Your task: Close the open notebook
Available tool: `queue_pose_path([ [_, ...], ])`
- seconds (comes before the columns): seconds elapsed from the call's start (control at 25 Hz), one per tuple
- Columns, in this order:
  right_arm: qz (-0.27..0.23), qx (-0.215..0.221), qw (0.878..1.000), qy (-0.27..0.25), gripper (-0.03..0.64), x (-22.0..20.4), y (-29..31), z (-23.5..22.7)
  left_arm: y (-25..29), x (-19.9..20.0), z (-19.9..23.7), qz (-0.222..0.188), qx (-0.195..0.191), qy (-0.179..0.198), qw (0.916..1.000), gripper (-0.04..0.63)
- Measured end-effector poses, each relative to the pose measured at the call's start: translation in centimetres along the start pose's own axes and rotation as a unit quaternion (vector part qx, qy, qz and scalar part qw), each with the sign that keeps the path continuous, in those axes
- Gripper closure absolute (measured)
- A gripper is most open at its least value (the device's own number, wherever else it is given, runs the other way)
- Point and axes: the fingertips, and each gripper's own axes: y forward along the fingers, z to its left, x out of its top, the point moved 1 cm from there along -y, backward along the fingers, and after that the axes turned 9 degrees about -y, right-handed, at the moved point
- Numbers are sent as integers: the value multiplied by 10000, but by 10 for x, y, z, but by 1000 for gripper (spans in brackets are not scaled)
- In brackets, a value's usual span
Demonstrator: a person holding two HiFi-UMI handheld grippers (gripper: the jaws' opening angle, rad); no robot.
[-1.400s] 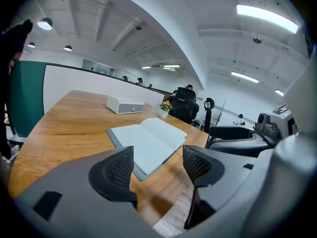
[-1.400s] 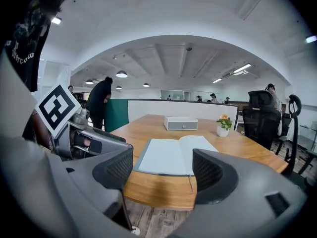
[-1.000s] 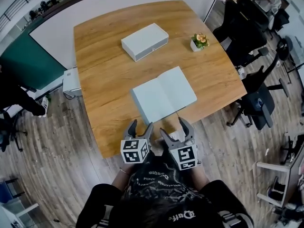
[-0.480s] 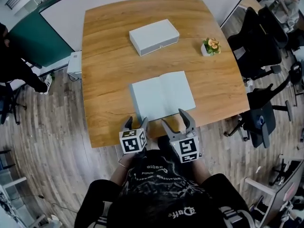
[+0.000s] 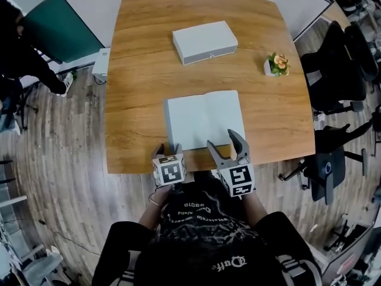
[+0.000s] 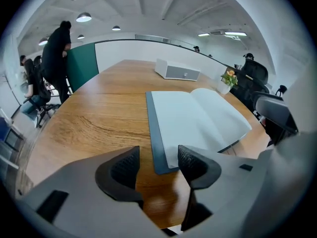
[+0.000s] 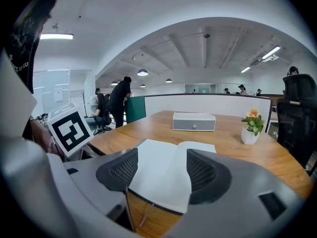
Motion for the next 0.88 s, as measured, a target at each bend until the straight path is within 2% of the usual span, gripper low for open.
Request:
queue_pose_path([
  [0.24,42,205,9997,-146,333,-4,13,-14,1,-4,-1,95,166,-259,9995,351],
  [0.44,92,534,9982,-248,334,-8,20,-15,0,-5,-9,98,362,-857,9956,420],
  [0.72,66,841,9959,-312,342,-5,30,-13,1,-1,-11,76,197,-1068,9941,526],
  [0.88,78,899,9954,-311,345,-7,32,-12,1,-1,-7,37,88,-1302,9914,544],
])
